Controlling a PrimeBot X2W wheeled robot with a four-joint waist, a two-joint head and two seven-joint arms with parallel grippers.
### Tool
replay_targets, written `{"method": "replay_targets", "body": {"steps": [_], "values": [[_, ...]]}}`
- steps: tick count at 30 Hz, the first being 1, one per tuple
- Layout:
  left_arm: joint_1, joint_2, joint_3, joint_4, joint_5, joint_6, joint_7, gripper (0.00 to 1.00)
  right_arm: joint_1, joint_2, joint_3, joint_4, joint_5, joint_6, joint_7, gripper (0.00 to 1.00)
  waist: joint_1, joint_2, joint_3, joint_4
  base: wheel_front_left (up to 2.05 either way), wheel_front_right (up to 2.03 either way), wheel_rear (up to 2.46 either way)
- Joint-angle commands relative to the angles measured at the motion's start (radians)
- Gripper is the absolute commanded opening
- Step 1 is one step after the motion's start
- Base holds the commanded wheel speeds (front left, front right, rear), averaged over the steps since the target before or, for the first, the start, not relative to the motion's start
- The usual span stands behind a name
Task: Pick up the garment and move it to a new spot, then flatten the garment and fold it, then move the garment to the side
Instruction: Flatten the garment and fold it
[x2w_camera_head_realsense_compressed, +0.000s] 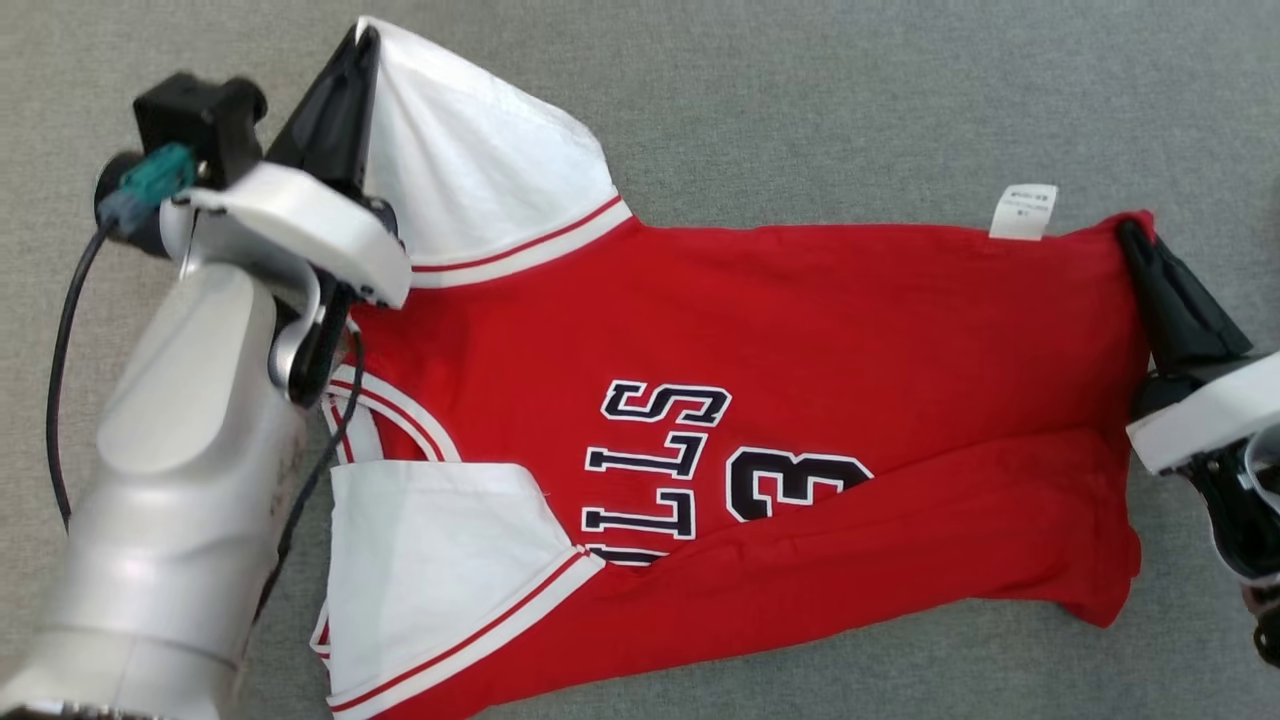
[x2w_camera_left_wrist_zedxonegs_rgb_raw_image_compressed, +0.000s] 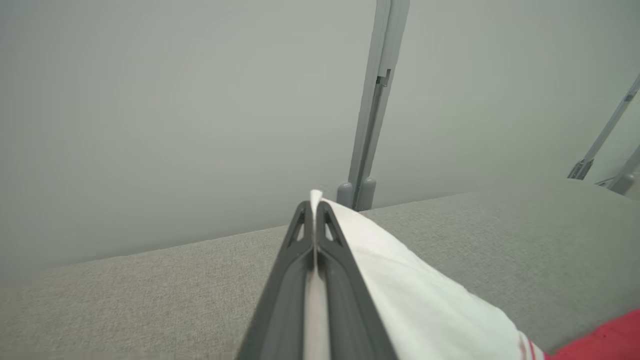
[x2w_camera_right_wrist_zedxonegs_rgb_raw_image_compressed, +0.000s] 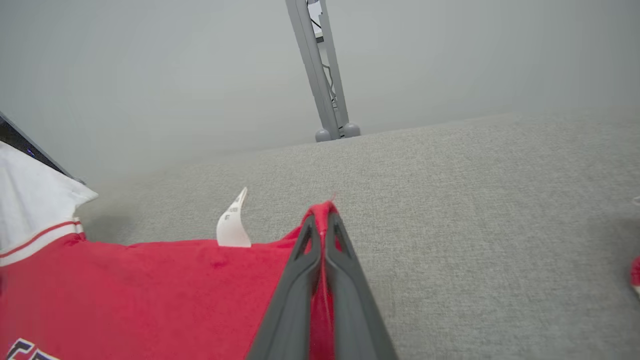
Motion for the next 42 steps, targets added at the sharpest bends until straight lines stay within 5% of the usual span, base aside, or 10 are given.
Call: {"method": "replay_targets", "body": {"steps": [1,8,13,17,31,32,33,34,35,42], "values": [[0.045,0.008,0.014,-0.048,-0.020,0.006,-0.005,0.00,0.031,-0.010,-0.011,-0.019,0.038,0.000,0.010,0.00,0.0000,0.0000,-0.012,0.007,0.00,0.00,0.00],[0.375,0.047,0.061,-0.433,-0.111,0.037,0.022,0.00,0.188,-0.035,-0.041,-0.134,0.204,0.000,0.037,0.00,0.0000,0.0000,-0.054,0.023,0.00,0.00,0.00],[0.662,0.065,0.097,-0.722,-0.165,0.120,0.075,0.00,0.286,-0.032,-0.052,-0.149,0.243,0.000,0.019,0.00,0.0000,0.0000,-0.070,0.030,0.00,0.00,0.00],[0.849,0.056,0.106,-0.884,-0.232,0.144,0.102,0.00,0.334,-0.014,-0.055,-0.141,0.256,0.000,-0.004,0.00,0.0000,0.0000,-0.079,0.034,0.00,0.00,0.00],[1.073,0.044,0.065,-0.884,-0.281,0.213,0.199,0.00,0.382,0.018,-0.040,-0.051,0.236,0.000,-0.060,0.00,0.0000,0.0000,-0.113,0.054,0.00,0.00,0.00],[1.072,0.043,0.062,-0.869,-0.284,0.212,0.203,0.00,0.376,0.021,-0.039,-0.039,0.226,0.000,-0.065,0.38,0.0000,0.0000,-0.116,0.054,0.00,0.00,0.00],[1.070,0.040,0.059,-0.852,-0.287,0.208,0.204,0.22,0.373,0.022,-0.036,-0.030,0.214,0.000,-0.069,0.68,0.0000,0.0000,-0.118,0.054,0.00,0.00,0.00],[1.064,0.038,0.058,-0.838,-0.287,0.207,0.198,0.80,0.370,0.023,-0.037,-0.017,0.200,0.000,-0.077,1.00,0.0000,0.0000,-0.121,0.054,0.00,0.00,0.00],[1.057,0.034,0.059,-0.824,-0.287,0.203,0.188,1.00,0.368,0.019,-0.040,0.004,0.168,0.000,-0.083,1.00,0.0000,0.0000,-0.125,0.053,0.00,0.00,0.00],[1.022,0.011,0.089,-0.756,-0.239,0.204,0.035,1.00,0.371,0.092,-0.156,0.025,-0.096,0.000,-0.132,1.00,0.0000,0.0000,-0.166,0.040,0.00,0.00,0.00]]}}
